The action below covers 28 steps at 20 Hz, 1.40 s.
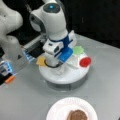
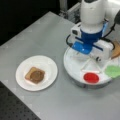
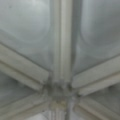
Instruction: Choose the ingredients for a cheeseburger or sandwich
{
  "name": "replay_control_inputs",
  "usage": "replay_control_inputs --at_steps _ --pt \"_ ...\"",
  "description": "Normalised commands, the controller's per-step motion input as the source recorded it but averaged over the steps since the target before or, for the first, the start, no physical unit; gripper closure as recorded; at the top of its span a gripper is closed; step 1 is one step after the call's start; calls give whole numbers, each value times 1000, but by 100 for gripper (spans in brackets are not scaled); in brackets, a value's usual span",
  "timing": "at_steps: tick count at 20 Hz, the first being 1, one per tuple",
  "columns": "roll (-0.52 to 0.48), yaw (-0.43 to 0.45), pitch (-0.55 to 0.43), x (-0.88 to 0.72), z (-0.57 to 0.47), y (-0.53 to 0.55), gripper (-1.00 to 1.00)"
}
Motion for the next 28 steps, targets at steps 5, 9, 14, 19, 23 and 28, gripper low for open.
replay_control_inputs --at_steps 5,9,14,19,23,28 --pt "-48 -37 -138 -314 -119 36 -100" --pt "-54 -13 -152 -290 -110 13 -100" --pt "-51 12 -173 -251 -125 -1 -100" --pt "-50 16 -190 -213 -151 9 -100" --pt "-52 21 -201 -157 -143 38 -100" --pt "-51 30 -189 -136 -139 58 -100"
